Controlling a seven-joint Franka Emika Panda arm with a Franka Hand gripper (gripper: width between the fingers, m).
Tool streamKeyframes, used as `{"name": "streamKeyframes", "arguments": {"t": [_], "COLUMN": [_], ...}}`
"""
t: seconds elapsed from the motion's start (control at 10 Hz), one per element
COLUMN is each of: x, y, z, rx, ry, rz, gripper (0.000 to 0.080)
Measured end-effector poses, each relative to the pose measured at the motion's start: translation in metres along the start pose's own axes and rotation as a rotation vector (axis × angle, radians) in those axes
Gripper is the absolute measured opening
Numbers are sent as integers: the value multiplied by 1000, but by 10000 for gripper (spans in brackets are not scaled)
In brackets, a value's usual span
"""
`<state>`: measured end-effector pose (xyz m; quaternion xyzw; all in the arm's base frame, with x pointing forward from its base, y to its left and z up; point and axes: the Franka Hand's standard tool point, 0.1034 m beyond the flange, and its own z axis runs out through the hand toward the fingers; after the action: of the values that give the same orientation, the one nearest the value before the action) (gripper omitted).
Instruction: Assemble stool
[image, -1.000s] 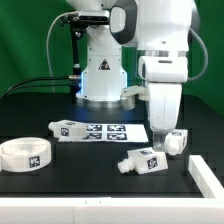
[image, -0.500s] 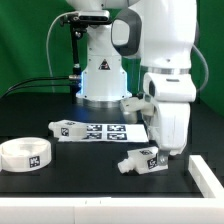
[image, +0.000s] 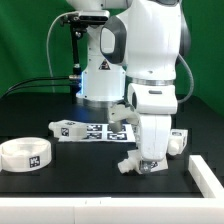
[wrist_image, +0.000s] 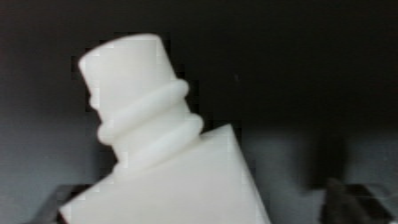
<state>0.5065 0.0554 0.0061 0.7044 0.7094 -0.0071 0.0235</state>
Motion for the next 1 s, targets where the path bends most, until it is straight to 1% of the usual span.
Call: {"name": "streamKeyframes", "arguments": {"t": [0.1, 0.2, 0.3, 0.4, 0.5, 0.6, 0.7, 0.8, 1.0], "x": [-1, -1, -2, -11, -29, -44, -50, -50, -49], "y": [0, 0, 0, 1, -5, -21, -32, -31, -33], "z": [0, 0, 0, -3, -9, -15, -20, -27, -23], "rx": [0, 0, -1, -25, -62, -61, -43, -37, -29], "ry": [0, 0, 0, 12, 27, 34, 32, 27, 33], "rz": [1, 1, 3, 34, 97, 218, 317, 353, 448], "gripper": [461, 325, 328, 328, 328, 328, 328, 328, 330]}}
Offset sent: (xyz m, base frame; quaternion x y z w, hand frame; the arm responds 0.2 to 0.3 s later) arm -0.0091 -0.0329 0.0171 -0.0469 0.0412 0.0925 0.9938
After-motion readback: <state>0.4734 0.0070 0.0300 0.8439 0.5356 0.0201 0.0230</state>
